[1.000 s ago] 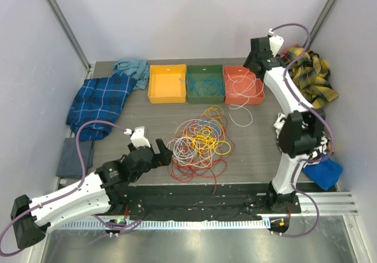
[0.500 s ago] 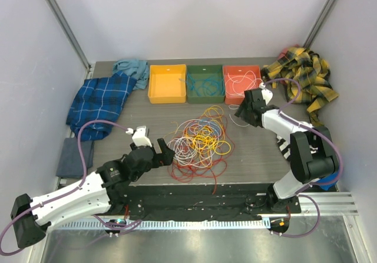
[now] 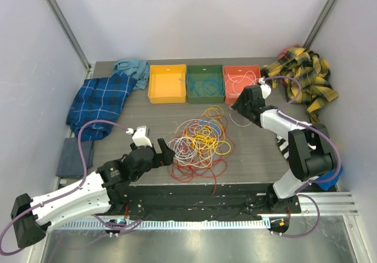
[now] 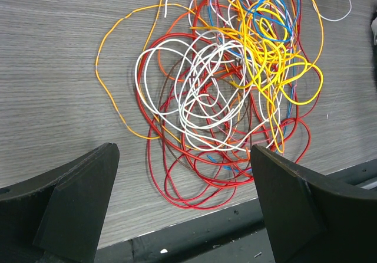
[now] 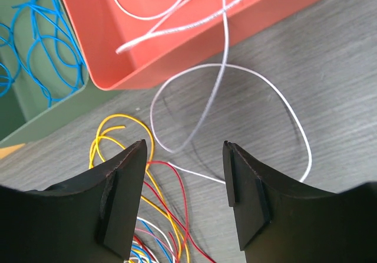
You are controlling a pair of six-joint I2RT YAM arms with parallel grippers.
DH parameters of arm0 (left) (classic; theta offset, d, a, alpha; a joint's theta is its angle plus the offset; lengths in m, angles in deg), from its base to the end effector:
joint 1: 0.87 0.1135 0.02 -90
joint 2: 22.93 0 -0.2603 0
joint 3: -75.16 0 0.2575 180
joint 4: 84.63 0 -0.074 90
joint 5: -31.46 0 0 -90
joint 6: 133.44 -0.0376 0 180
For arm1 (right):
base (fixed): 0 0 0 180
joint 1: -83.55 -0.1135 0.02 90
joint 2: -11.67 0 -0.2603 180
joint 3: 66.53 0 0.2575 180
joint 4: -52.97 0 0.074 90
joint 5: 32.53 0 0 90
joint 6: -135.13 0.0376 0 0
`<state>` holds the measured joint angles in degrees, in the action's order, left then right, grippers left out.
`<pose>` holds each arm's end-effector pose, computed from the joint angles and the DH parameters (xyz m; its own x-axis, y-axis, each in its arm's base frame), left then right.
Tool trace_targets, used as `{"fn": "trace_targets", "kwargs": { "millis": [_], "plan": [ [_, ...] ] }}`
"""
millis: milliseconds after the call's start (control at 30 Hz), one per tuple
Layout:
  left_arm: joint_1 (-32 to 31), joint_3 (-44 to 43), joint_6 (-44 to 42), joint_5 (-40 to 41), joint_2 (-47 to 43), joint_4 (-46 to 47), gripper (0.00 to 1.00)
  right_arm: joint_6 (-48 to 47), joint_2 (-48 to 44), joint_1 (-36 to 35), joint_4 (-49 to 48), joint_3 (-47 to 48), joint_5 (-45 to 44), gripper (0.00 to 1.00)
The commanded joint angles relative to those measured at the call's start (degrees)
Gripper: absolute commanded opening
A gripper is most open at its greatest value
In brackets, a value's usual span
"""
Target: Untangle the cables
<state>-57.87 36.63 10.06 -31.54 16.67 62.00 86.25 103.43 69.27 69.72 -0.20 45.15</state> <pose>0.1045 -0.1295 0.2138 -0.6200 -0.3604 -0.6970 0.0756 0.8567 -0.5102 0.3340 0.0767 0.1888 -0.5479 0.5235 -0.6525 0.3618 0.8515 0.3794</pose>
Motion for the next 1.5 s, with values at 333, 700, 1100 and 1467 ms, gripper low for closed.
{"fn": "trace_targets", "kwargs": {
  "millis": [333,700,1100,1467],
  "plan": [
    [-0.3,-2.9,-1.7,4.3,-1.9,-0.3,1.00,2.2,4.4,-0.4,-8.8,2.0,-4.7,0.08],
    [-0.2,-3.9,-2.5,3.8,0.7,0.7,1.00,-3.2,-0.3,-0.6,1.5,19.7,-6.3,0.01],
    [-0.2,-2.6,-1.2,5.7,-3.1,-1.5,1.00,-4.0,15.1,4.7,11.3,47.8,-4.7,0.01],
    [-0.2,-3.2,-1.3,6.0,-1.9,-1.9,1.00,-5.9,21.3,5.0,12.2,48.4,-6.1,0.13]
  ]
}}
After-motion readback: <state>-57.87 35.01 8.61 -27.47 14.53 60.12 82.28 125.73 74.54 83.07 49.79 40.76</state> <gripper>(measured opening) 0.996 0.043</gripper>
